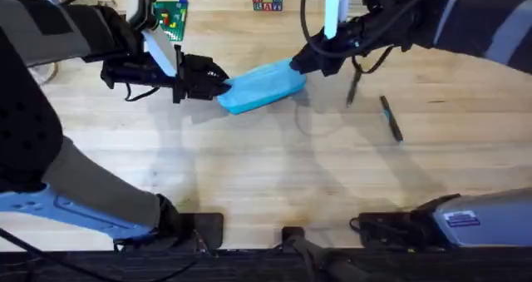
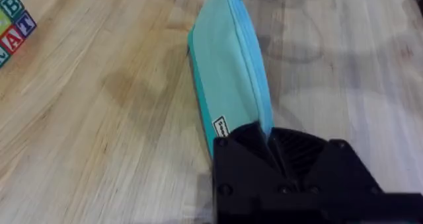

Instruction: Unzip the bag, pick up the pens from the table one at a time and place them inside, then zip the bag closed.

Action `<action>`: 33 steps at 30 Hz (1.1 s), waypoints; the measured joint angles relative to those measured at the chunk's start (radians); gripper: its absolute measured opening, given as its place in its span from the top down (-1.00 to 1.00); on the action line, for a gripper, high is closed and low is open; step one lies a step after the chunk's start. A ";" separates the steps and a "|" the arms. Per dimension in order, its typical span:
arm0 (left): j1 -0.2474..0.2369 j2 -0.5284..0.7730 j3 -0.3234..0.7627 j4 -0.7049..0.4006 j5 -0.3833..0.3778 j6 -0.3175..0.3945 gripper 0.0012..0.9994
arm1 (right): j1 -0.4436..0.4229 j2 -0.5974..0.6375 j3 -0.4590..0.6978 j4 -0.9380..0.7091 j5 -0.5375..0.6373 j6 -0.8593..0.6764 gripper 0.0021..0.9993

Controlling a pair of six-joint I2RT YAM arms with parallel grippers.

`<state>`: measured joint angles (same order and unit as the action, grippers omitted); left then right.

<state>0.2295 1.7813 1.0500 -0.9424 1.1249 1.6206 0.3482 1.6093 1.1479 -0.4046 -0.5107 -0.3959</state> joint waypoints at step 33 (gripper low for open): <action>0.014 0.000 0.000 -0.003 -0.003 0.000 0.92 | 0.231 0.001 0.001 0.098 0.051 0.007 0.94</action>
<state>0.2432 1.7813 1.0500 -0.9459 1.1217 1.6207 0.5788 1.6100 1.1492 -0.3070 -0.4595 -0.3885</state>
